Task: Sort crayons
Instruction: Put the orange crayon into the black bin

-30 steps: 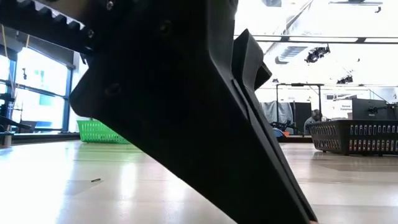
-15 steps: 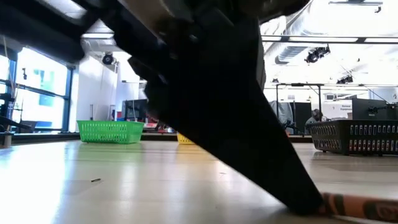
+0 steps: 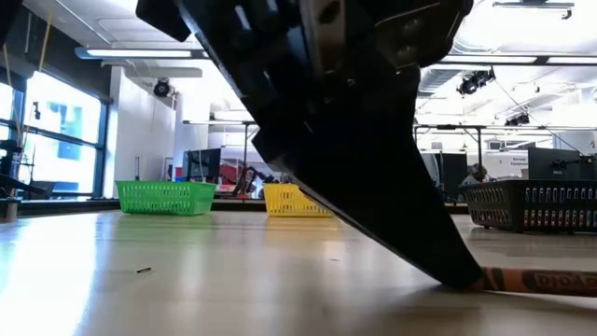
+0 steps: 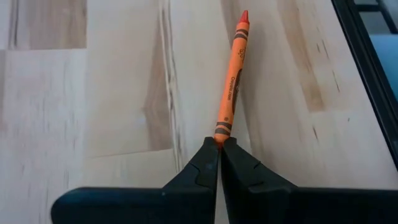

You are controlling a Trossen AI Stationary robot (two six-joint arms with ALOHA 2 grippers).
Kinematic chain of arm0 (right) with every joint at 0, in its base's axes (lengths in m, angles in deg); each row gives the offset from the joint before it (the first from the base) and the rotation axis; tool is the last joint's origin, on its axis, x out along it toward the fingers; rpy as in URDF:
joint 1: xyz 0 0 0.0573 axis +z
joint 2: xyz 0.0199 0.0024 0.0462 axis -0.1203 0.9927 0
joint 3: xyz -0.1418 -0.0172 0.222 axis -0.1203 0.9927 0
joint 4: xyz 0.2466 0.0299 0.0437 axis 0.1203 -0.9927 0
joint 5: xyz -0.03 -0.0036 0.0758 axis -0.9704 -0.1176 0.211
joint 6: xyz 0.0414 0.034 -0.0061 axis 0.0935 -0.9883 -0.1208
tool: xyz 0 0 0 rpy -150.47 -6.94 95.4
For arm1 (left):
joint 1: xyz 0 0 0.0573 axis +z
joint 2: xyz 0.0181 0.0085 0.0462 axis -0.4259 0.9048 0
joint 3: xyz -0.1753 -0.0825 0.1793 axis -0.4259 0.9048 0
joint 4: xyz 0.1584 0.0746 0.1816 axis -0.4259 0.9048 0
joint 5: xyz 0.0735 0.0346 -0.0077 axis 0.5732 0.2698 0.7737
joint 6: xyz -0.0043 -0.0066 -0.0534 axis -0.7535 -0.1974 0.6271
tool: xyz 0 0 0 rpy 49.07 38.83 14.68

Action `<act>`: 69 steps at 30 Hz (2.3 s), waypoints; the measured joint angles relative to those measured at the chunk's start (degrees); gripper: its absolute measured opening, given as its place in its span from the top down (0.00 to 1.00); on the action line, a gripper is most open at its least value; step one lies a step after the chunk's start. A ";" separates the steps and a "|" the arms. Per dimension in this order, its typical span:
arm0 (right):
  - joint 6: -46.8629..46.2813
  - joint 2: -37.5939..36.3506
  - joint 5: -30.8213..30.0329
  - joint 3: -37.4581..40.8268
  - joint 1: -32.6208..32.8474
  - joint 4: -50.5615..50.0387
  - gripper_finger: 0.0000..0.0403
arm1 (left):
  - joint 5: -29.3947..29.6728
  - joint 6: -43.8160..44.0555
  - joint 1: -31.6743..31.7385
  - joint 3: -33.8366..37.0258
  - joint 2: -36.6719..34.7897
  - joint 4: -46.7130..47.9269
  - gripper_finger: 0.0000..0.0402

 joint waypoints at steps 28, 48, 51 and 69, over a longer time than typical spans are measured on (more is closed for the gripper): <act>-0.02 0.00 0.71 0.00 -0.02 -0.01 0.71 | -0.70 4.99 1.48 0.22 -1.02 -5.69 1.00; -7.51 -0.02 8.30 -0.02 5.26 -1.39 0.71 | -1.33 -2.22 11.28 0.04 -4.02 -10.34 1.00; -9.19 -0.02 8.31 -0.02 6.31 -1.98 0.71 | -1.35 -3.13 13.25 0.04 -4.02 -12.73 1.00; -9.16 -0.02 8.26 -0.02 6.95 -10.45 0.71 | -6.53 -15.34 22.33 -11.32 -4.09 -17.26 1.00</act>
